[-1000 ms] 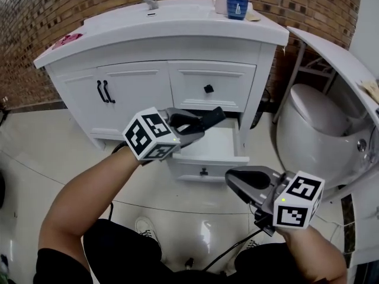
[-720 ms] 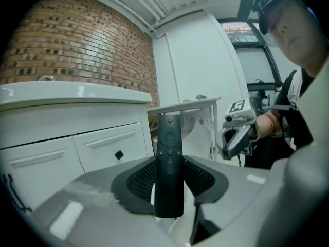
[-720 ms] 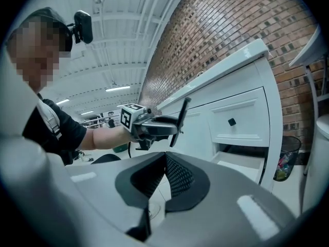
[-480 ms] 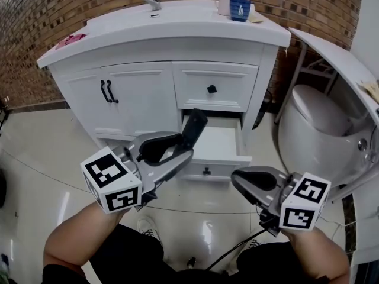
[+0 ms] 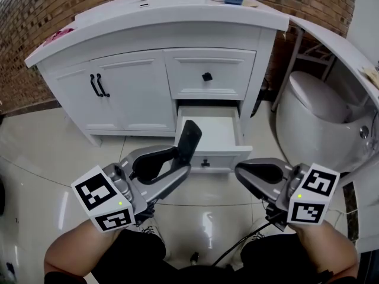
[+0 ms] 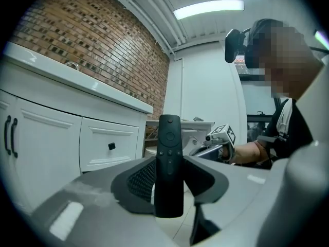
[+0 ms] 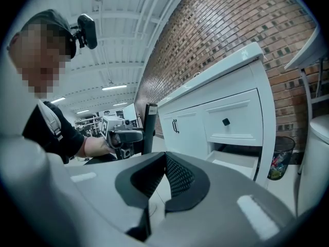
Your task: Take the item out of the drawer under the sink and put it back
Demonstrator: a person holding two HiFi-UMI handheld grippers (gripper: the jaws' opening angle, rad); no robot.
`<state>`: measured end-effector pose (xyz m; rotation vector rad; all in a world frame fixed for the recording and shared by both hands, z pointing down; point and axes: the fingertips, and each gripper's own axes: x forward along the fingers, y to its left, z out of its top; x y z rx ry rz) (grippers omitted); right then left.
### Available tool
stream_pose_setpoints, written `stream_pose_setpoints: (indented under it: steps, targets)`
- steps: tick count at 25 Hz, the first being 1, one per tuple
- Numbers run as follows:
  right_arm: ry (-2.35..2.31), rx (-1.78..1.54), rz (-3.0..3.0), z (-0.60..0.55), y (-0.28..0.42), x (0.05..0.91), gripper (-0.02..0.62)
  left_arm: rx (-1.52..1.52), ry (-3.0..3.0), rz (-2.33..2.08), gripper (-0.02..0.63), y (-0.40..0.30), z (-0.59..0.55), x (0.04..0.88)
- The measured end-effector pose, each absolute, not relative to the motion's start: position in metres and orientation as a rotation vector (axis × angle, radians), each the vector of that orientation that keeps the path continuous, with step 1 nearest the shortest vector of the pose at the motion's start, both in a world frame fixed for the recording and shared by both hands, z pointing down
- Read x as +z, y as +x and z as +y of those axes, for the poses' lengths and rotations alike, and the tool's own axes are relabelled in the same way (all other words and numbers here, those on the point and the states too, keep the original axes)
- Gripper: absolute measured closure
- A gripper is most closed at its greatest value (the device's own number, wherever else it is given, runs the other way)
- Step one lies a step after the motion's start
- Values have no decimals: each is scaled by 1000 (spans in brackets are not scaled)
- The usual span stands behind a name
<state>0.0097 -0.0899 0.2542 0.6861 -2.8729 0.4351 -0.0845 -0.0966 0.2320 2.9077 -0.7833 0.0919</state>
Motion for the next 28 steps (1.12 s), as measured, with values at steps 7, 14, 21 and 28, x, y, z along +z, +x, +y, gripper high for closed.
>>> stream_pose_setpoints:
  steps: [7,14,21,28]
  targets:
    - [673,441,-2865,-90,7,257,588,104,2922,-767,439,-84,-91,232]
    - [672,448,-2861,-89,5,258,588,111,2935,-775,439,-86,-91,232]
    - [670,446,-2861,-88,5,257,588,92,2939,-764,439,-83,-89,230]
    - [671,450,-2862,-89,6,256,588,85,2937,-764,439,-83,-91,229]
